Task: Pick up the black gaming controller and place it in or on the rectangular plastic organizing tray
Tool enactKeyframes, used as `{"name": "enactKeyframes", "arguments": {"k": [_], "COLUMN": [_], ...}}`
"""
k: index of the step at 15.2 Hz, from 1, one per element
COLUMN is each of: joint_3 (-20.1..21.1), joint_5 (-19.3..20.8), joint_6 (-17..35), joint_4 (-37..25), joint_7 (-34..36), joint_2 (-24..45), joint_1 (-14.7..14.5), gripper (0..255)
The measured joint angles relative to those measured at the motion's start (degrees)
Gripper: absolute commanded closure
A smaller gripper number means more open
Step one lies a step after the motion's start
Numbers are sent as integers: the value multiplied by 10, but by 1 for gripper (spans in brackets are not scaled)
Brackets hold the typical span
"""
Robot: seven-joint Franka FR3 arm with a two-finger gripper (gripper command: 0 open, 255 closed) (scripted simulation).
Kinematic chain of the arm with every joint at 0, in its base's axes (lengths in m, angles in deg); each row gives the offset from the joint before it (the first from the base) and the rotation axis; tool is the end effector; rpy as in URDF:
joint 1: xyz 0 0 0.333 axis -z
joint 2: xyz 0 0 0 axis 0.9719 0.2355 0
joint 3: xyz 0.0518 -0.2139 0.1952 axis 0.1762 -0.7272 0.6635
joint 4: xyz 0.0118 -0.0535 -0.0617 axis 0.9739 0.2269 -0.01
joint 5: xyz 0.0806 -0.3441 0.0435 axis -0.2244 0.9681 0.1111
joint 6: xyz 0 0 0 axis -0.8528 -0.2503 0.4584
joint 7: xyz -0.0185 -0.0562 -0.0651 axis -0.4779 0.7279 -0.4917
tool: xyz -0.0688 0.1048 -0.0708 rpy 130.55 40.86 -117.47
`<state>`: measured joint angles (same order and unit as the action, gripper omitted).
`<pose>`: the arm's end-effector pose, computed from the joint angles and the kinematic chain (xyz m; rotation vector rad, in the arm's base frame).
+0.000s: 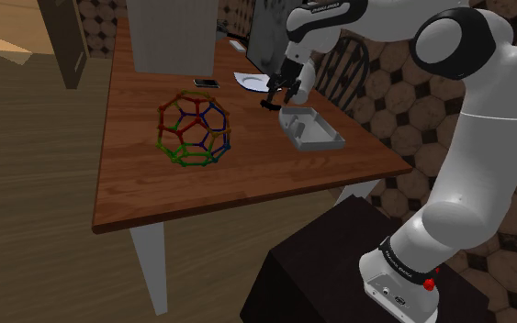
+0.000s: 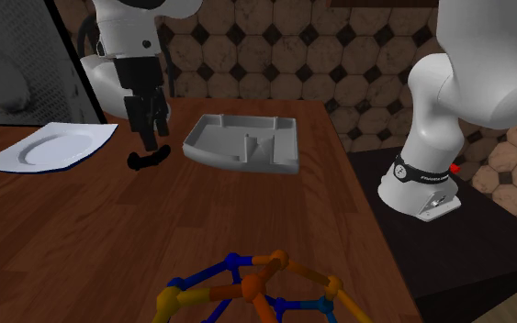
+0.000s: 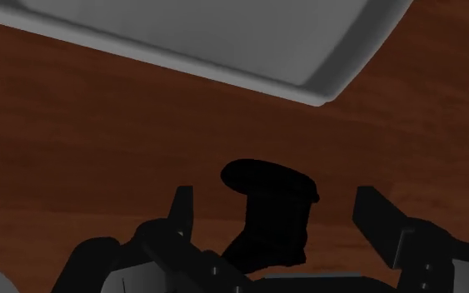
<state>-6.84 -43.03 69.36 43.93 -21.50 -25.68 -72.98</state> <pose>0.6125 -0.0818 0.3568 -2.9194 0.1198 0.0440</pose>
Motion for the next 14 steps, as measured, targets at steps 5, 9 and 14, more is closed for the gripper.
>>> {"name": "enactKeyframes", "arguments": {"k": [5,9,14], "joint_3": [3,4,4], "joint_5": [-6,-7,-7], "joint_6": [29,35,35], "joint_4": [25,28,28], "joint_7": [-1,0,0], "joint_2": [6,8,9], "joint_1": [-4,-5,-5], "gripper": [0,0,255]}}
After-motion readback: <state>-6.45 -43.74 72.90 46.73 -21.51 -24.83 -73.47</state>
